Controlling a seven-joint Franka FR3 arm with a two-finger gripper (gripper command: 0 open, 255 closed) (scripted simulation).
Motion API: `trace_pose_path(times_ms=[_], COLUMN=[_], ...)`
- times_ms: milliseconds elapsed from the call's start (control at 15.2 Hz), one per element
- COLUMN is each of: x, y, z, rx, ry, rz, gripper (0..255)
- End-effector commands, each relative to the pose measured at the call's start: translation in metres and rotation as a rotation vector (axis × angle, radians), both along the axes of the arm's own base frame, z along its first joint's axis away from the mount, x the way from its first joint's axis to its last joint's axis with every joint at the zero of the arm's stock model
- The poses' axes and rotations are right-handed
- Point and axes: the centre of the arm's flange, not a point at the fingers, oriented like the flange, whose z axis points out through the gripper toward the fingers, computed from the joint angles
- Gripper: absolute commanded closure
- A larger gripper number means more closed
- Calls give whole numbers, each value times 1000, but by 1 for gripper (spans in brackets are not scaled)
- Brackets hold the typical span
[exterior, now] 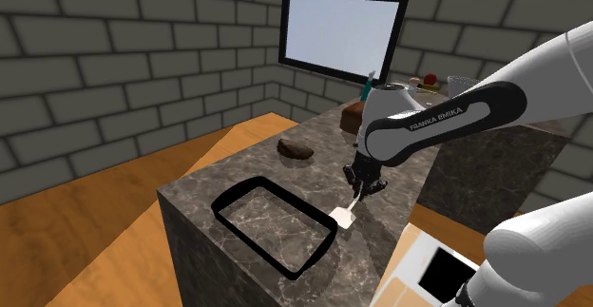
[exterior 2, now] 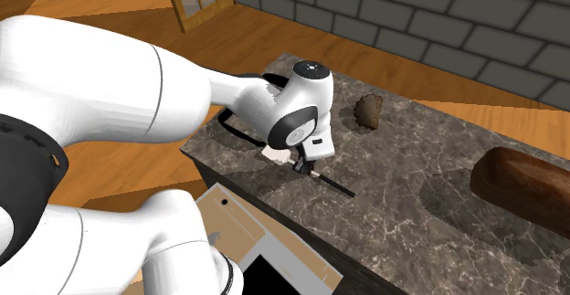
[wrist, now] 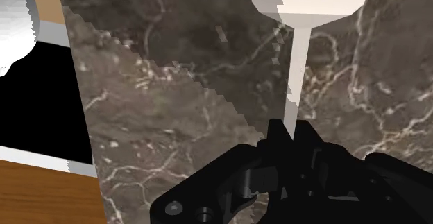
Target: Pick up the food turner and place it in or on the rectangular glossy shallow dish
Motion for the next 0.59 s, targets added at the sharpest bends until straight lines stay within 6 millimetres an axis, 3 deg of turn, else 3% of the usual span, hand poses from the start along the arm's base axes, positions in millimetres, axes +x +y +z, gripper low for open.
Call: trace_pose_path(times_ms=[0,528], x=[0,0], y=[0,0], z=[5,47], rx=[0,0], ry=[0,0], rz=[0,0], gripper=[255,255])
